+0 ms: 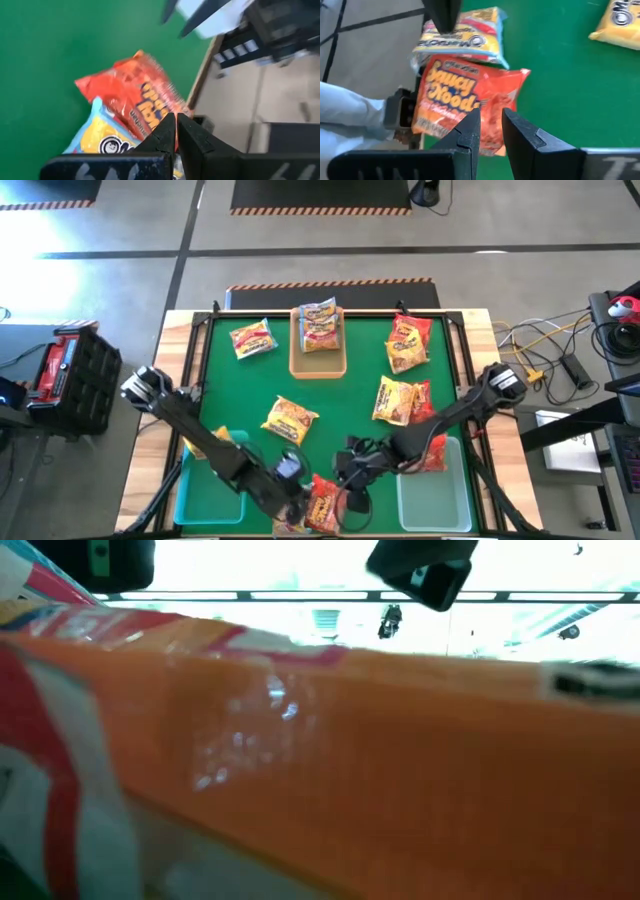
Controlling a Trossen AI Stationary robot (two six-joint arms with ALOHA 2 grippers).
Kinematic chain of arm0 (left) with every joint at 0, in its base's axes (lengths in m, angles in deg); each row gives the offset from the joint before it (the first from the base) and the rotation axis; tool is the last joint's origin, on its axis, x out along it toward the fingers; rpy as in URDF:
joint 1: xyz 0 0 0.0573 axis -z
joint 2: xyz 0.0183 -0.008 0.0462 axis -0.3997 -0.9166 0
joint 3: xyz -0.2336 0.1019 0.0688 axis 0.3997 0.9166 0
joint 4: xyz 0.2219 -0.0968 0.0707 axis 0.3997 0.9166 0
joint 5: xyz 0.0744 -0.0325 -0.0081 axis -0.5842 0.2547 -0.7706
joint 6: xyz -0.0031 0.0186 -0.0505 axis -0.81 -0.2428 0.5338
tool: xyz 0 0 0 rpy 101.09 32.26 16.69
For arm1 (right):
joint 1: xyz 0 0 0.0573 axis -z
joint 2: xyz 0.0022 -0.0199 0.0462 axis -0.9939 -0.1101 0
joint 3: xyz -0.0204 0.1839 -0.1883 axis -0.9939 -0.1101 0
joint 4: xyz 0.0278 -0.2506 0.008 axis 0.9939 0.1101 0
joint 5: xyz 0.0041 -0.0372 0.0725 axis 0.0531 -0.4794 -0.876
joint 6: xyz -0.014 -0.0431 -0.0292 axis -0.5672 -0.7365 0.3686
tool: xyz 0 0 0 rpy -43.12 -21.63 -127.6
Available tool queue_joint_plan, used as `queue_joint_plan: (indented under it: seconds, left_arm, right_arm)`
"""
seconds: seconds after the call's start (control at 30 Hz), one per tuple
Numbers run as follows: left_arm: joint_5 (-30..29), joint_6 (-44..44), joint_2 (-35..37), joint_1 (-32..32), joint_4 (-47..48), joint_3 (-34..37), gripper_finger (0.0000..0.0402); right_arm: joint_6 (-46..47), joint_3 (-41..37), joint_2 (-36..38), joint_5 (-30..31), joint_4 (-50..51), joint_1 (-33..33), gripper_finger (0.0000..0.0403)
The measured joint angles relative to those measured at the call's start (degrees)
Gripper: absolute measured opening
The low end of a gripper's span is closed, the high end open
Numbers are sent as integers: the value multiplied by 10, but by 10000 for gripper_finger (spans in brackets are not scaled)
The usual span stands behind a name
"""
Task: Sort Maruchan noodles
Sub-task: Put the orange noodle pack into the transparent bin
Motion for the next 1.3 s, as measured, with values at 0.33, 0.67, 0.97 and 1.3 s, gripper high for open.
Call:
queue_joint_plan:
  seconds: [0.33, 0.67, 0.97, 1.3]
  left_arm:
    - [36, 24, -132, 16, 50, -146, 0]
    - [79, 79, -174, 15, 94, -144, 0]
    - [54, 64, -182, -25, 186, -144, 0]
    - [-14, -46, -184, -109, 210, -142, 0]
  right_arm:
    - [1, 1, 6, 4, 4, -19, 68]
    - [10, 1, 6, 5, 4, -31, 68]
    - [12, 1, 6, 5, 3, -33, 65]
    - [21, 0, 6, 5, 21, -33, 64]
